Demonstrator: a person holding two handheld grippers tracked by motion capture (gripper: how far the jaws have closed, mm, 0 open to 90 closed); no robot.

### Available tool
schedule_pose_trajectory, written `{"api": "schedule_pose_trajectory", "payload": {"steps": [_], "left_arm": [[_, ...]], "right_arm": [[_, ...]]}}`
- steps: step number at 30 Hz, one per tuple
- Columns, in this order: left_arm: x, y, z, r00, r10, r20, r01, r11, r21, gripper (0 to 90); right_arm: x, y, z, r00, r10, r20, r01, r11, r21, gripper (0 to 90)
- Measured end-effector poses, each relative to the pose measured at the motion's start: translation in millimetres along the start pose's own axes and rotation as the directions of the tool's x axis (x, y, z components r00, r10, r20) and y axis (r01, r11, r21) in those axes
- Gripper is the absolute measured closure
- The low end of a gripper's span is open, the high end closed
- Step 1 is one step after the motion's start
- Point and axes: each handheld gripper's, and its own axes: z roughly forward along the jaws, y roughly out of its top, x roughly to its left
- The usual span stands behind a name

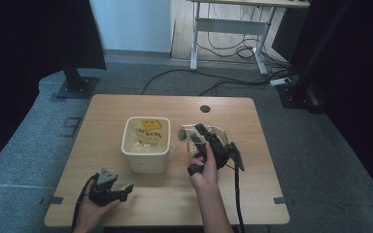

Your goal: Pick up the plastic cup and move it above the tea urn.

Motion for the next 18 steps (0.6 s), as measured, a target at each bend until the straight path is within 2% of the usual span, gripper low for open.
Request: {"api": "schedule_pose_trajectory", "payload": {"steps": [1,3,5,6,9,10,11,17,18], "left_arm": [[-0.5,0.0,0.3,1.0000,0.001,-0.001,-0.001,1.0000,0.001,23.5],[-1.3,0.0,0.4,1.0000,0.004,0.000,-0.004,1.0000,-0.001,23.5],[-1.3,0.1,0.3,1.0000,0.003,0.000,-0.003,1.0000,-0.002,23.5],[-1.3,0.1,0.3,1.0000,0.003,0.000,-0.003,1.0000,-0.002,23.5],[-0.7,-0.1,0.4,1.0000,0.001,-0.001,-0.001,1.0000,0.000,23.5],[-0.7,-0.1,0.4,1.0000,0.001,-0.001,-0.001,1.0000,0.000,23.5],[-0.8,-0.1,0.2,1.0000,0.002,0.000,-0.002,1.0000,-0.001,23.5],[-0.2,0.0,0.0,1.0000,0.003,0.001,-0.003,1.0000,0.000,23.5],[-0.3,-0.1,0.6,1.0000,0.005,-0.001,-0.005,1.0000,0.001,23.5]], "right_arm": [[0.1,-0.1,-0.5,0.9995,0.029,-0.009,-0.030,0.9996,-0.001,43.9],[-0.2,0.0,-0.4,0.9986,0.049,-0.018,-0.049,0.9986,-0.019,44.0],[-1.9,0.9,-0.6,0.9927,0.113,-0.041,-0.114,0.9934,-0.015,44.2],[-1.9,0.9,-0.6,0.9927,0.113,-0.041,-0.114,0.9934,-0.015,44.2],[-4.0,1.6,-1.1,0.9819,0.178,-0.066,-0.179,0.9837,-0.017,44.4],[-4.0,1.6,-1.1,0.9819,0.178,-0.066,-0.179,0.9837,-0.017,44.4],[-7.0,1.8,-0.4,0.9779,0.195,-0.075,-0.197,0.9802,-0.021,44.3],[-13.3,1.5,0.2,0.9732,0.215,-0.083,-0.217,0.9759,-0.022,44.2],[-14.7,1.2,0.5,0.9681,0.234,-0.090,-0.236,0.9715,-0.020,44.1]]}}
